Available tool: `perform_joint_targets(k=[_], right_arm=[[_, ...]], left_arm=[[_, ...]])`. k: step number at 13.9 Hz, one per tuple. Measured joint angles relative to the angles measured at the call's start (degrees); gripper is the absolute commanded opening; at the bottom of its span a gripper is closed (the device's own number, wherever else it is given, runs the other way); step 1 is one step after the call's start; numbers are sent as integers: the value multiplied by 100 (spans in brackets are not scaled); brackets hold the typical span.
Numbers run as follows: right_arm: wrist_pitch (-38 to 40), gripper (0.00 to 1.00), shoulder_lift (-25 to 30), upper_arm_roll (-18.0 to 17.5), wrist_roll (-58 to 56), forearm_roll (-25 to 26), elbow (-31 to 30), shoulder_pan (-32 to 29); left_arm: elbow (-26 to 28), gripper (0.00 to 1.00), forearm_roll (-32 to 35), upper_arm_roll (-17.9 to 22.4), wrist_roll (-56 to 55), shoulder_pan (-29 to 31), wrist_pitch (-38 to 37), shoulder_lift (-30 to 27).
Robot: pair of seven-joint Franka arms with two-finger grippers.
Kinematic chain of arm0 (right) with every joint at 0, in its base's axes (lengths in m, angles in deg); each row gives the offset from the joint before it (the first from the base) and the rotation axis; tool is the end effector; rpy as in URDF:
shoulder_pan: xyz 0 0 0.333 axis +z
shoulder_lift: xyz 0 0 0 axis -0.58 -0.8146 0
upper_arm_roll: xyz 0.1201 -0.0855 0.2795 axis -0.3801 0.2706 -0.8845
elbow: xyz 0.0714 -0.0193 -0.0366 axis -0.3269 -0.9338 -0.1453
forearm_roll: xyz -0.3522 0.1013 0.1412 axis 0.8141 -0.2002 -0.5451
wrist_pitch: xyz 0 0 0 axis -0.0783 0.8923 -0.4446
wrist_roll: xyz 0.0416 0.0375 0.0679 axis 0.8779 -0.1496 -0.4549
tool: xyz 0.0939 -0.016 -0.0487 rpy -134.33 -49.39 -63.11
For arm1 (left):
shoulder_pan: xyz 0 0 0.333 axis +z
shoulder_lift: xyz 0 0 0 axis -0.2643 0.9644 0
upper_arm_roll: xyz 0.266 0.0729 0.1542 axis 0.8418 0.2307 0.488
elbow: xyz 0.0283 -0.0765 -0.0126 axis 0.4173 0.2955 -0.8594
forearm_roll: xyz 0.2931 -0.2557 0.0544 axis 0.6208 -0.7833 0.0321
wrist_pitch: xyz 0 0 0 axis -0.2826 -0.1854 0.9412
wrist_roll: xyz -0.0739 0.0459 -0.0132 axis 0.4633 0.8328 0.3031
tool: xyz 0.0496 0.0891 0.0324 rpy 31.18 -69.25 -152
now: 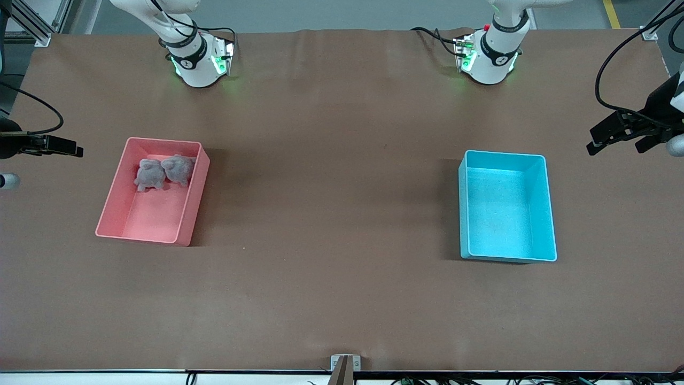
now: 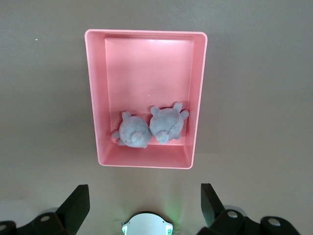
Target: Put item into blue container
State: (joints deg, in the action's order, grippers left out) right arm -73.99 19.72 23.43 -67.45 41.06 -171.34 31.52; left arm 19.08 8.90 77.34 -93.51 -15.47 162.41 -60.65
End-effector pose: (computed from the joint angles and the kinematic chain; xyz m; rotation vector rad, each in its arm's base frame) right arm 0.5668 -0.0867 0.5484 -3.0748 0.0877 0.4073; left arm 0.5606 -0.0306 0.6438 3.0945 0.0776 0.1288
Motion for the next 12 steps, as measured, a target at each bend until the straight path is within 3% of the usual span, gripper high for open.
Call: perform_joint_targets(k=[5, 12], right_arm=[[71, 100, -10, -1, 0, -2, -163, 0], [-727, 100, -83, -13, 0, -2, -984, 1]], left_arm=[[0, 100, 0, 0, 0, 0, 0, 0], [0, 100, 0, 0, 0, 0, 0, 0]])
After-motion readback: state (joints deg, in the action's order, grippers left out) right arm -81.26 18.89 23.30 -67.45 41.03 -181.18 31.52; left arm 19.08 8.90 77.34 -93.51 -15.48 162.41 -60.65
